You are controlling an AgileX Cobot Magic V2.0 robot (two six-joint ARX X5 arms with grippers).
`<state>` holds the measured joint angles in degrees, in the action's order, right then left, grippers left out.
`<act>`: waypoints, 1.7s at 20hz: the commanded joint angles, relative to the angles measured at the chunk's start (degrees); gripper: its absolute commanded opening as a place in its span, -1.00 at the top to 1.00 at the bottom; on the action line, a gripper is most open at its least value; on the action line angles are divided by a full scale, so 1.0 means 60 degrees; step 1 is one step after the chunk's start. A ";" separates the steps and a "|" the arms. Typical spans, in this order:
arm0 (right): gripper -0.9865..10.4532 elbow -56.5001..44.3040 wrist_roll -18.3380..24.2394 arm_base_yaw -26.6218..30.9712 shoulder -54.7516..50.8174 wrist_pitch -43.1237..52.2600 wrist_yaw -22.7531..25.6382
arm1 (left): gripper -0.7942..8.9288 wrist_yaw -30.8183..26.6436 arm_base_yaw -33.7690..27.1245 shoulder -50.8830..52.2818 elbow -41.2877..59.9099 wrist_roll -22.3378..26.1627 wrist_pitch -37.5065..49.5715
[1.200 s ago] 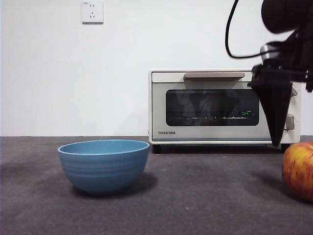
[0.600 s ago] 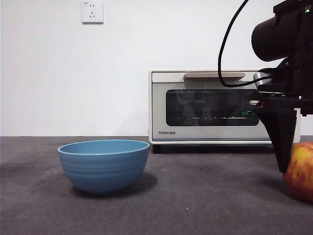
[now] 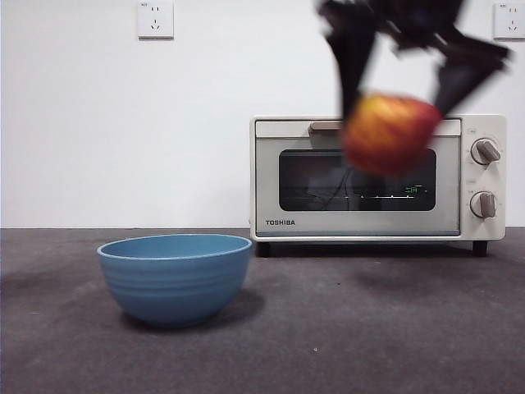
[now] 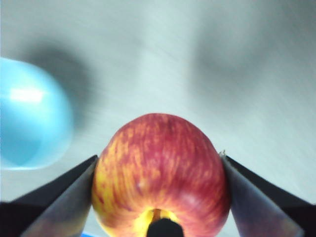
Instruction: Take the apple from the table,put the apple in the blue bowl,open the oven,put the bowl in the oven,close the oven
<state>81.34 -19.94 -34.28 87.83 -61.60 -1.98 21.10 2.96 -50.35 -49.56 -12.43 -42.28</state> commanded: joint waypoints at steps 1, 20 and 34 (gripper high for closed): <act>0.84 0.0878 -0.0007 -0.0681 0.0368 0.0018 -0.0095 | 0.85 -0.0018 0.0025 -0.0015 -0.0007 0.0149 0.0087; 0.84 0.3577 0.0576 -0.2721 0.5588 0.0386 -0.0889 | 0.85 -0.0018 0.0022 -0.0076 -0.0007 0.0182 0.0127; 0.15 0.3606 0.0568 -0.2732 0.6065 0.0860 -0.0954 | 0.85 -0.0022 0.0022 -0.0284 -0.0007 0.0393 0.0127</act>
<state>102.76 -16.71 -50.54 123.48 -56.75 -7.51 20.99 2.96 -51.94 -49.58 -10.92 -41.91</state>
